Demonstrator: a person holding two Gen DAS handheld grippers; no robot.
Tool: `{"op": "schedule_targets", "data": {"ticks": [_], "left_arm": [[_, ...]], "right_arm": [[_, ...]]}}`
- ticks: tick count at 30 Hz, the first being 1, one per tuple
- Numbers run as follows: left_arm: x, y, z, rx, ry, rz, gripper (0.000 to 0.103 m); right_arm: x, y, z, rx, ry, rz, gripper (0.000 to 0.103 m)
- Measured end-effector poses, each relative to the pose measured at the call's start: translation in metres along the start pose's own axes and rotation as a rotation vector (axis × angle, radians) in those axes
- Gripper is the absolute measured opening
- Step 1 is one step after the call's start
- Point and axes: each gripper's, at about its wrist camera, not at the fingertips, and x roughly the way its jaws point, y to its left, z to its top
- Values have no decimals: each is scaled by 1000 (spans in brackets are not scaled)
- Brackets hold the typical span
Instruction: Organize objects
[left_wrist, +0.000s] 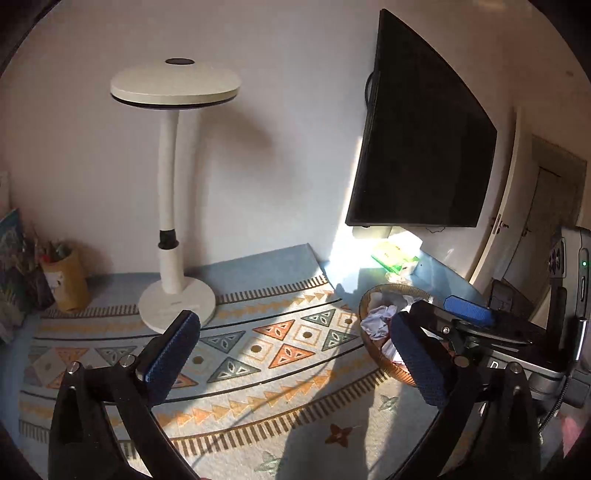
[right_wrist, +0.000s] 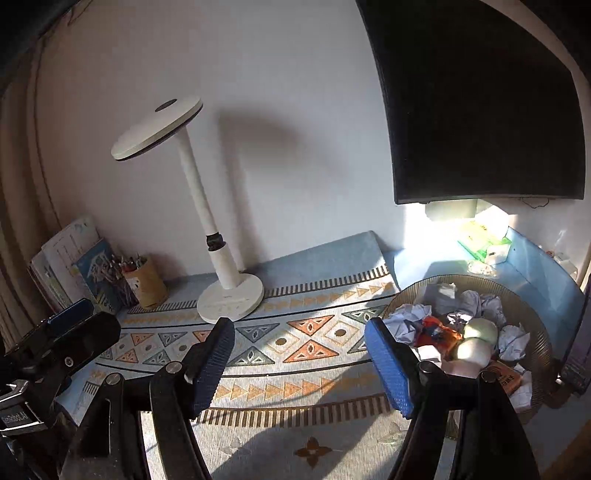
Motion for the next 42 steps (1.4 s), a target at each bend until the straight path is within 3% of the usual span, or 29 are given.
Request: {"op": "schedule_targets", "data": {"ticks": [2, 5, 12, 16, 19, 21, 23, 29, 42], "left_arm": [[-24, 24, -16, -4, -17, 82, 102], [-33, 58, -45, -10, 19, 214, 102], [14, 125, -103, -144, 105, 411, 102], [39, 128, -118, -123, 141, 445, 102], [54, 128, -128, -146, 160, 420, 102], [65, 130, -134, -158, 238, 416, 102], [64, 130, -134, -156, 232, 397, 102], [66, 137, -138, -209, 250, 444, 102], [73, 143, -140, -236, 293, 446, 102]], "right_arm": [[21, 26, -17, -33, 49, 29, 72], [53, 51, -45, -87, 80, 16, 72], [120, 67, -87, -178, 169, -45, 72], [136, 58, -93, -169, 197, -75, 72], [139, 51, -94, -139, 218, -55, 74], [136, 49, -94, -122, 207, -49, 86], [135, 46, -92, -105, 197, -47, 95], [145, 41, -92, -73, 247, -43, 96], [151, 39, -93, -61, 277, -54, 96]]}}
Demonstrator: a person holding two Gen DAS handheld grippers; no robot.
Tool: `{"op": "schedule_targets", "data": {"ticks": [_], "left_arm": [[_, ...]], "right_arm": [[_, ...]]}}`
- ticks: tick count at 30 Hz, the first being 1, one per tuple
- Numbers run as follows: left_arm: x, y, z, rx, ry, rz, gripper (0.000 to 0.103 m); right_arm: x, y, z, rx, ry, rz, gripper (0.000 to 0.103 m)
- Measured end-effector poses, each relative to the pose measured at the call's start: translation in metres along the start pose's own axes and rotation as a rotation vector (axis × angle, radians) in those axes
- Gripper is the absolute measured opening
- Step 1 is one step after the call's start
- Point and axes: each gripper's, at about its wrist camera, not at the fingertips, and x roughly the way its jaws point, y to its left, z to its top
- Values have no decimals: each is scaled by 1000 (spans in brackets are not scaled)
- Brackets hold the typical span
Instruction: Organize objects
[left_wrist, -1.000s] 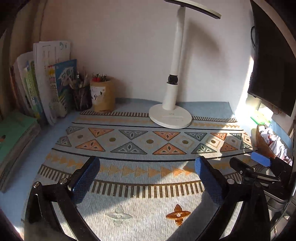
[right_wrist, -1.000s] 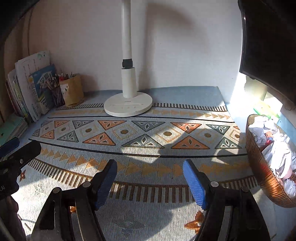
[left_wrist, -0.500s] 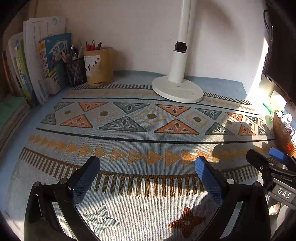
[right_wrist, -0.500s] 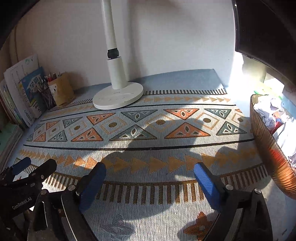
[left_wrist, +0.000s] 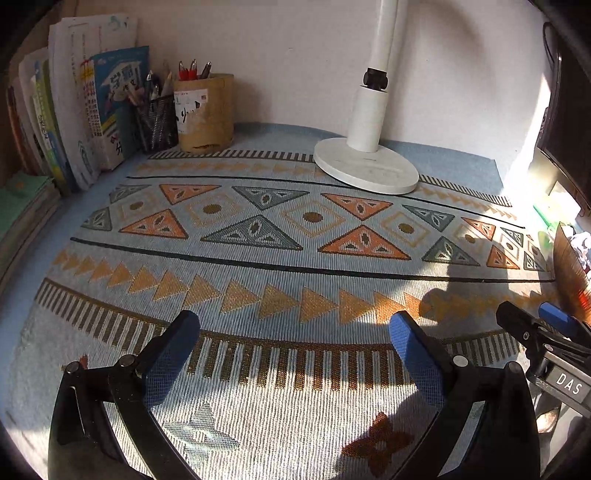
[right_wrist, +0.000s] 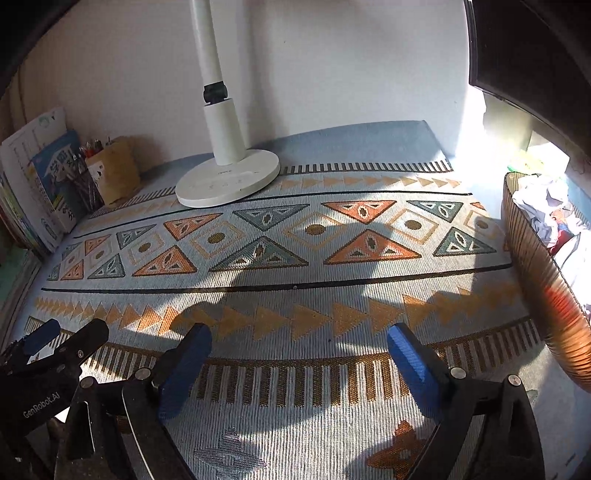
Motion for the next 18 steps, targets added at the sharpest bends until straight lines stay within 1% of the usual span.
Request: {"op": "schedule_targets", "data": {"ticks": [18], "left_arm": [[4, 0, 0, -7, 18, 0, 102]], "right_arm": [[4, 0, 0, 2, 20, 4, 96]]}}
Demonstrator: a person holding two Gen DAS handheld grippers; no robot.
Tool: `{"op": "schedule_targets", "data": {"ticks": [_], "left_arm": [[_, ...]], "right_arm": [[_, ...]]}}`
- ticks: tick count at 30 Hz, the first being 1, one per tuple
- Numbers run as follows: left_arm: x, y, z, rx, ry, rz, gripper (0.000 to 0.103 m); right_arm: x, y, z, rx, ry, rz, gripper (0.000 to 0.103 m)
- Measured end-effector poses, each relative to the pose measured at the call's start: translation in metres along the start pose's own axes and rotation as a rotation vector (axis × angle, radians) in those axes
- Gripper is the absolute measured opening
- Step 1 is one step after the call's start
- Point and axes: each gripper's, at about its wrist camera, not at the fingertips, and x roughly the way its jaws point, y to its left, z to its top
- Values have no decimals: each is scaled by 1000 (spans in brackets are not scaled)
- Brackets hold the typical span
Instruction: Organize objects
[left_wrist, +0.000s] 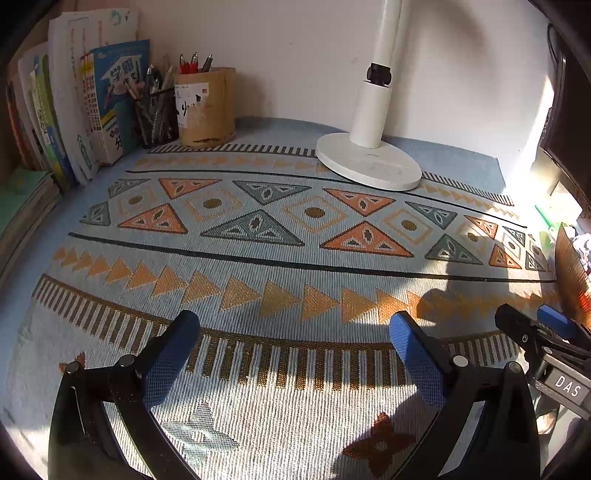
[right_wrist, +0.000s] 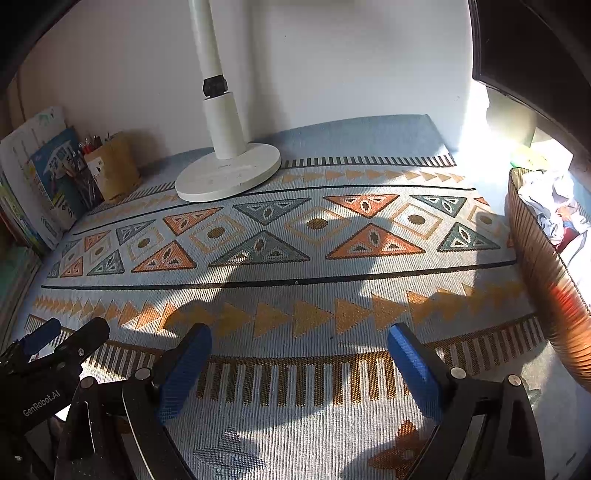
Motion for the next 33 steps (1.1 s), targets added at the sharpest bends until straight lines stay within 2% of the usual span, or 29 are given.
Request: {"op": "schedule_targets", "data": {"ticks": [19, 33], "left_arm": [[4, 2, 0, -18, 19, -16, 102], [15, 1, 1, -13, 81, -8, 102]], "right_arm": [[6, -2, 0, 6, 32, 3, 96], [7, -1, 0, 10, 35, 4, 96]]}}
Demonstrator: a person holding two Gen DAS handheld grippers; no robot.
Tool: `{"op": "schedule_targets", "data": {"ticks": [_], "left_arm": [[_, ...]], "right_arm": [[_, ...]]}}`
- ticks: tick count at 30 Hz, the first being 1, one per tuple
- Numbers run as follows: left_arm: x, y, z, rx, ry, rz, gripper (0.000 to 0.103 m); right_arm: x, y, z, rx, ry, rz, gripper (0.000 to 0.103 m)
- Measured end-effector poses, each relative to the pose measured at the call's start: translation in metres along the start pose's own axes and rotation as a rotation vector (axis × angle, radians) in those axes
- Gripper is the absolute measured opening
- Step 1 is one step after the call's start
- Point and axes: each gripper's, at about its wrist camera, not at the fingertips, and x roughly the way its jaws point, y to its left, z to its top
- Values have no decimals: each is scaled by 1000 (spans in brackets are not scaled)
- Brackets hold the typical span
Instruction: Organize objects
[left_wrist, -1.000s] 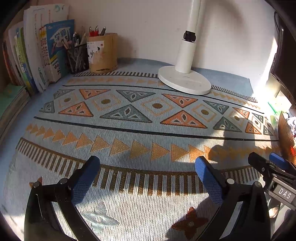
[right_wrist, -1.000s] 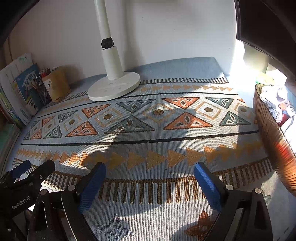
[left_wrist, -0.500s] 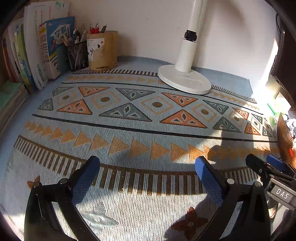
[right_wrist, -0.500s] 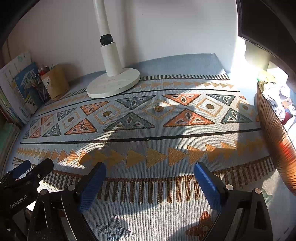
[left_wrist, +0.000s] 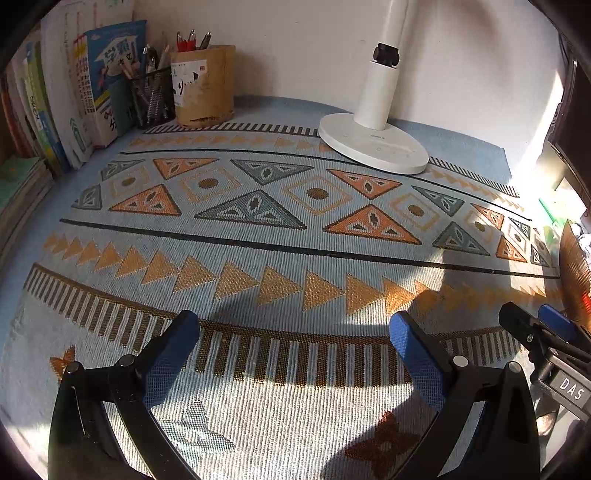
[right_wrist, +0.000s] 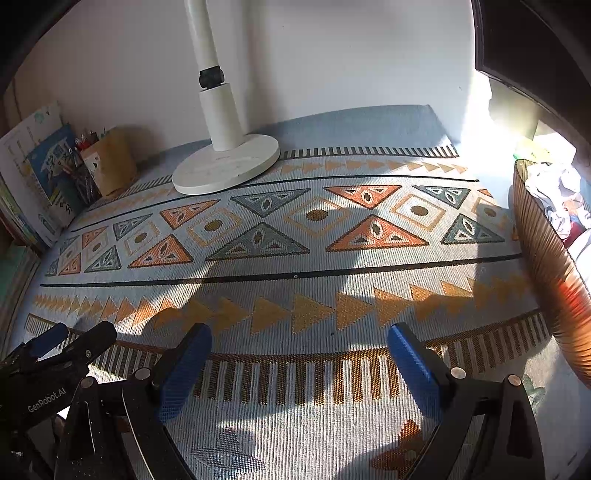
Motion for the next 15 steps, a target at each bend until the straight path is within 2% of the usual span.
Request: {"op": "schedule_targets", "data": {"ticks": [7, 11, 15], "left_arm": [[4, -2, 1, 3, 22, 18, 102], [6, -3, 0, 15, 27, 32, 102], [9, -6, 0, 28, 43, 80, 102]], "right_arm": [[3, -1, 1, 0, 19, -1, 96], [11, -3, 1, 10, 60, -4, 96], [19, 0, 2, -14, 97, -27, 103]]}}
